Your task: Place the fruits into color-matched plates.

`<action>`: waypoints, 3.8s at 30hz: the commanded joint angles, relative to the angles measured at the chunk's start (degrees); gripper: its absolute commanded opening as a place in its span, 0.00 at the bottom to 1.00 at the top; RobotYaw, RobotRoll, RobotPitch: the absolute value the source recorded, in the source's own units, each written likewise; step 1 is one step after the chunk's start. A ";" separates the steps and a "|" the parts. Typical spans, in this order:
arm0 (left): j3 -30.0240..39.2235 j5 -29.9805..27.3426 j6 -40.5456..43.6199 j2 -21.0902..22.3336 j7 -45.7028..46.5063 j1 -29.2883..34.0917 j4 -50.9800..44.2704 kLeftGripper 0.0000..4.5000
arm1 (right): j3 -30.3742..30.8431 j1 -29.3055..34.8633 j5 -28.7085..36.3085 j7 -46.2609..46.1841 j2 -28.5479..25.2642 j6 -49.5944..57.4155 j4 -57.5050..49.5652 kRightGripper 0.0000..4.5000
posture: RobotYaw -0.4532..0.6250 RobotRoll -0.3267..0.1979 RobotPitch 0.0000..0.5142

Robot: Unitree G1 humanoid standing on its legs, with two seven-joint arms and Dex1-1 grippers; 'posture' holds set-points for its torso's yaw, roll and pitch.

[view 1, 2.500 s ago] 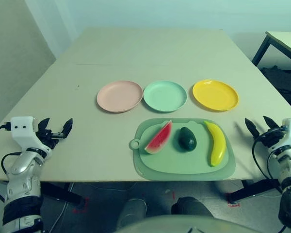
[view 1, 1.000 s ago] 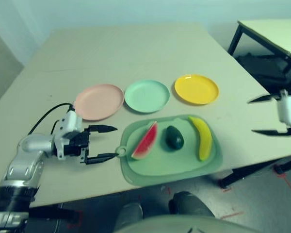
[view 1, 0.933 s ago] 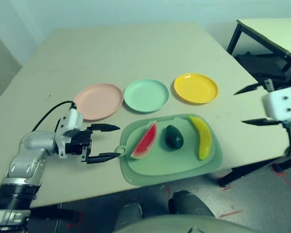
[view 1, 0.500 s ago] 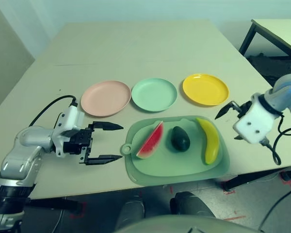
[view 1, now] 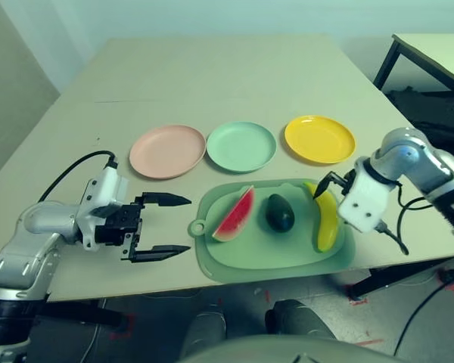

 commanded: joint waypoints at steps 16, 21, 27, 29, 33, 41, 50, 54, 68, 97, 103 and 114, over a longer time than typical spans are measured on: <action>-0.76 1.31 -2.20 -0.58 1.15 -0.63 0.07 1.00 | 3.39 -10.82 -0.79 2.36 -5.01 1.61 11.34 0.38 | 0.41 0.62 0.03; 0.29 -2.10 1.13 -2.48 4.00 -4.23 -1.48 1.00 | 2.07 -20.50 -3.52 -0.03 0.23 3.90 25.21 0.38 | 0.41 0.62 0.03; -0.73 -1.35 1.88 -2.45 4.61 -5.83 -1.14 1.00 | 1.77 -29.30 -11.68 -20.32 9.70 9.25 45.93 0.38 | 0.42 0.62 0.02; -0.76 -1.47 2.01 -2.48 4.71 -5.89 -1.10 1.00 | 2.34 -29.73 -14.07 -25.93 11.12 10.31 49.15 0.38 | 0.42 0.62 0.02; -0.52 -1.47 2.35 -2.41 5.26 -5.45 -1.65 1.00 | 3.26 -28.70 -18.47 -33.82 13.13 12.67 52.88 0.38 | 0.44 0.62 0.03; 0.26 -0.99 2.15 -2.00 5.95 -3.41 -2.62 1.00 | 3.46 -26.41 -24.15 -41.29 14.67 16.95 55.28 0.38 | 0.45 0.62 0.03; 0.16 -0.58 2.04 -2.22 6.04 -3.17 -2.74 1.00 | 3.05 -23.93 -26.98 -45.83 15.16 17.33 55.91 0.75 | 0.45 0.62 0.04; 0.20 -0.88 2.30 -2.41 6.25 -3.25 -2.77 1.00 | 3.28 -23.92 -28.11 -46.86 15.13 16.54 55.88 0.99 | 0.45 0.62 0.04; -0.56 -0.28 1.61 -2.46 5.04 -4.93 -0.58 1.00 | -1.13 -29.48 -21.37 -29.23 15.01 0.21 50.71 0.99 | 0.42 0.62 0.03; -0.89 -0.05 2.10 -1.50 0.43 -4.42 1.58 1.00 | 7.77 -10.45 10.83 2.36 9.00 7.98 -8.53 0.99 | 0.43 0.62 0.04; -0.25 -0.01 1.63 -1.57 1.08 -3.88 1.27 1.00 | 8.12 -10.28 6.49 2.09 11.61 5.16 -2.69 0.99 | 0.44 0.62 0.05; 0.29 0.21 1.13 -1.00 1.58 -3.08 1.09 1.00 | 8.11 -8.92 1.95 -0.31 16.70 3.55 3.57 0.99 | 0.45 0.62 0.06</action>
